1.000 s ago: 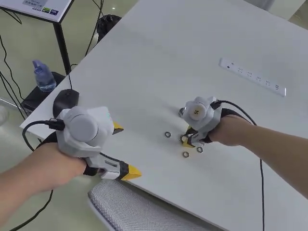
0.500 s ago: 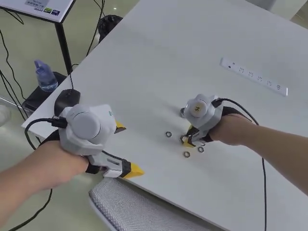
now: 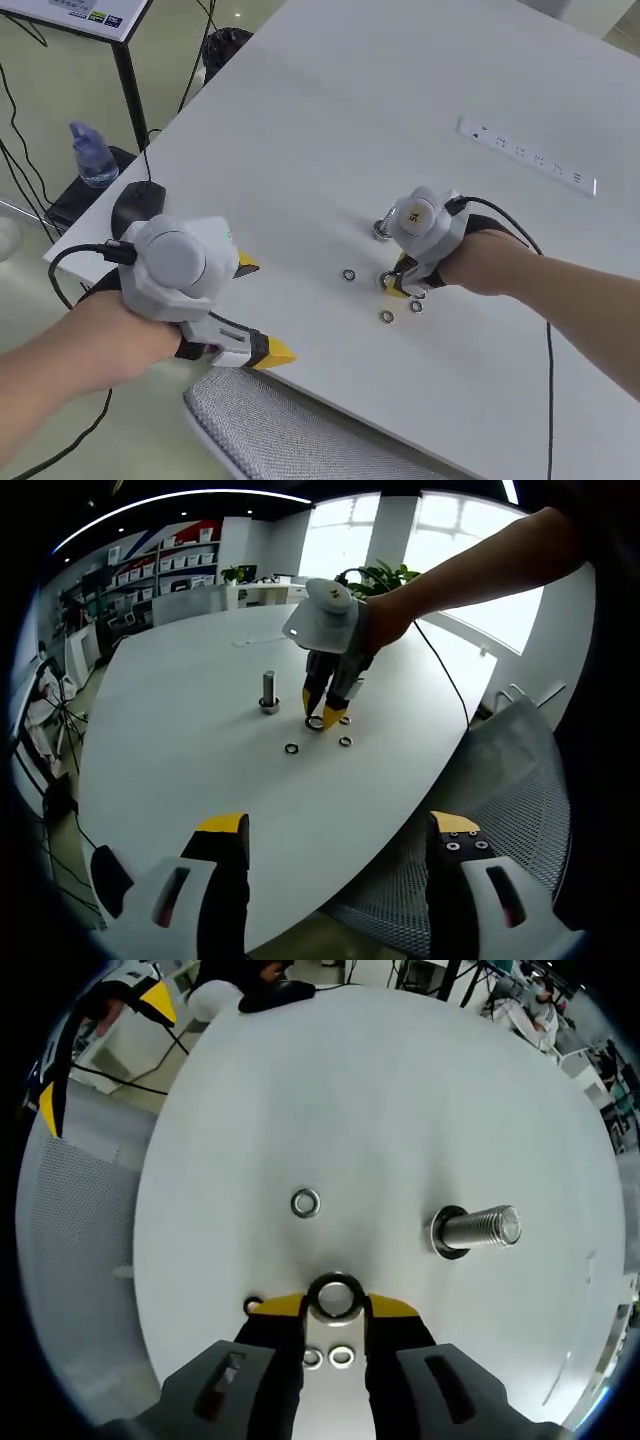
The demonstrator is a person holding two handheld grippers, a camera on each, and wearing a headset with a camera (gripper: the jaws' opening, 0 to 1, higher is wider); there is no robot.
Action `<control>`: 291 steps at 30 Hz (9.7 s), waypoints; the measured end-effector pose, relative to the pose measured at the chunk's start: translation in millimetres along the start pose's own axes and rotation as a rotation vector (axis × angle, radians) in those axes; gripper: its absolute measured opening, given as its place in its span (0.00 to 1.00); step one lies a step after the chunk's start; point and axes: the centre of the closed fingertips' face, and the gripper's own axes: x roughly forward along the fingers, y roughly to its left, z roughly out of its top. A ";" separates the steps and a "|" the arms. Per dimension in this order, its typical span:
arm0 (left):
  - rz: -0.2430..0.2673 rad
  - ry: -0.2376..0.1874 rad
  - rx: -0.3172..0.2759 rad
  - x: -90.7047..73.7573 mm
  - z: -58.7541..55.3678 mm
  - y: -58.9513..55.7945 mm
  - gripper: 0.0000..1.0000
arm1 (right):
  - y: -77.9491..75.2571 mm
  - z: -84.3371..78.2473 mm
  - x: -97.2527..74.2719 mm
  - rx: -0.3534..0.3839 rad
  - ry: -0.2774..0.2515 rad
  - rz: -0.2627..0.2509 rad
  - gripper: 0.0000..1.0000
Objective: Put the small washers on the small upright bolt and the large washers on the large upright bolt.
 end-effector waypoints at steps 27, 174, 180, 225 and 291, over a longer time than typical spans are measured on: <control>-0.010 0.019 0.011 6.0 2.3 3.4 0.69 | -1.0 -4.9 0.8 -0.117 0.000 0.029 0.24; 0.021 0.032 -0.051 18.2 -2.0 25.8 0.92 | -64.6 43.1 -40.3 0.002 0.006 -0.005 0.21; 0.042 0.017 -0.046 17.6 1.2 31.2 0.94 | -64.5 41.0 -33.2 0.003 0.014 -0.006 0.21; 0.034 0.049 0.011 19.6 -5.9 32.3 0.90 | -68.1 34.0 -13.2 -0.010 0.026 -0.007 0.23; 0.025 0.047 0.065 2.0 2.7 13.6 0.86 | -30.4 63.6 -71.0 -0.022 -0.085 0.012 0.30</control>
